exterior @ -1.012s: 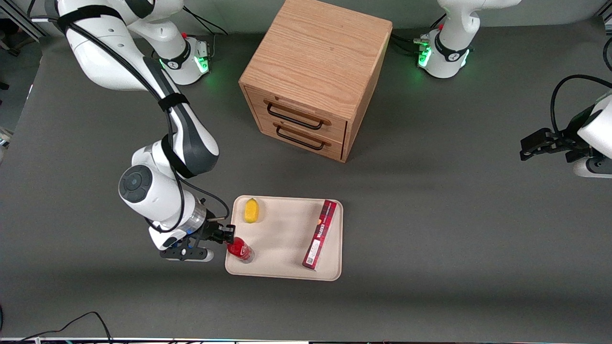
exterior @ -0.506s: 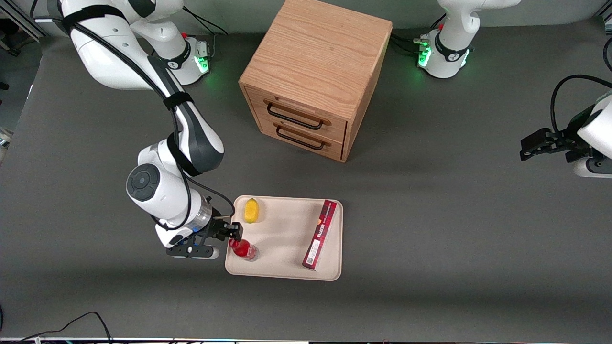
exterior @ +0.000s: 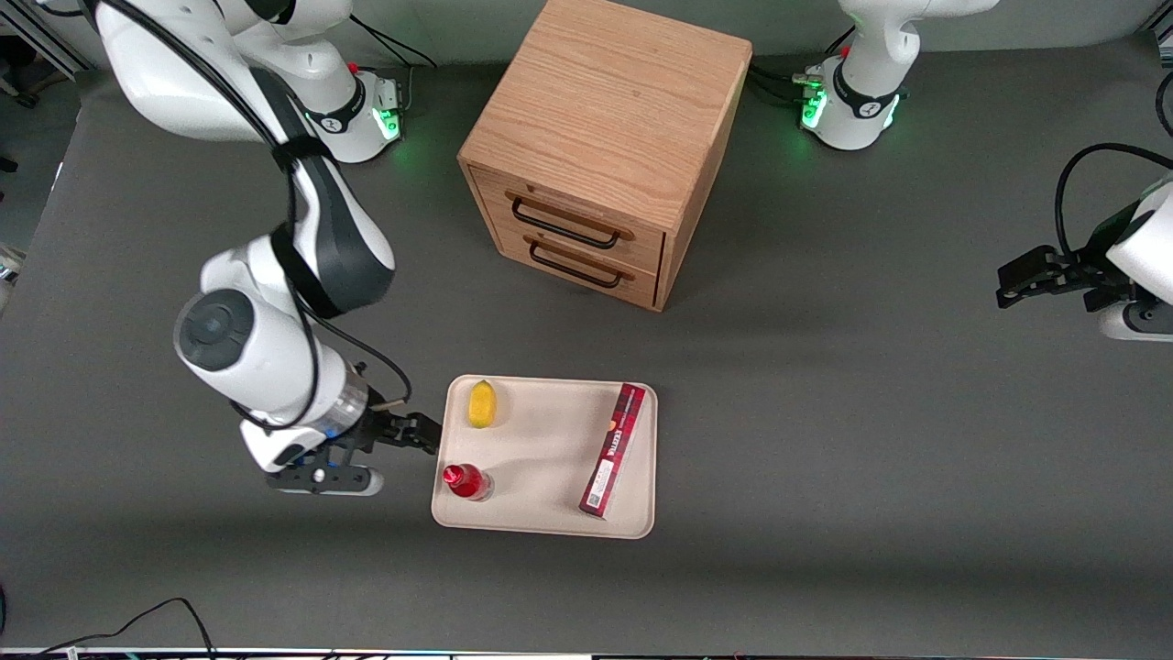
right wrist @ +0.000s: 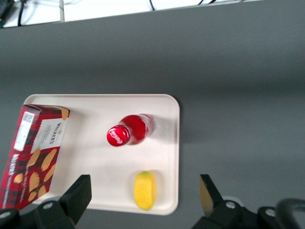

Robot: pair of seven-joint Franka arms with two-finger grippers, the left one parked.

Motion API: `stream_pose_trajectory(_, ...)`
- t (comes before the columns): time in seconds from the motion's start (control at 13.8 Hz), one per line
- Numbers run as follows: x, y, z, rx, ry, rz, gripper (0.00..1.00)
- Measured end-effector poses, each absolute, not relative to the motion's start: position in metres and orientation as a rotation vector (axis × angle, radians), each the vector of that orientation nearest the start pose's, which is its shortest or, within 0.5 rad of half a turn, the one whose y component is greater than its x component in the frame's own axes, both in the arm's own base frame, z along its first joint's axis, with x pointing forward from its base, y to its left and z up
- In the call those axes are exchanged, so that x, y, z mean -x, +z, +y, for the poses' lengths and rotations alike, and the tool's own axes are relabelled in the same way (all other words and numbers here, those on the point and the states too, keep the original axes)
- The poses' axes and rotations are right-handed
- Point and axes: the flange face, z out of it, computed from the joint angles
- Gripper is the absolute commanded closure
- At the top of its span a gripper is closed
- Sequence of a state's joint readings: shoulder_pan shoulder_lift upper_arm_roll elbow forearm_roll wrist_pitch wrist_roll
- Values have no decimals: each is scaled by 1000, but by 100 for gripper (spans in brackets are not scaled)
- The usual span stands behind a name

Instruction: Place coke bottle on tray

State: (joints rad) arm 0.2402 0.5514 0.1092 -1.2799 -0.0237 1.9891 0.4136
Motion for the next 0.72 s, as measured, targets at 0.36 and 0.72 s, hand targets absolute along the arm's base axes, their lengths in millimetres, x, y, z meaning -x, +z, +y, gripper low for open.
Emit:
stream_pose_trajectory(0.36,-637,612,125,3140,-200,62,0)
stream_pose_trajectory(0.72,-560,714,22,3186,-194,-7,0)
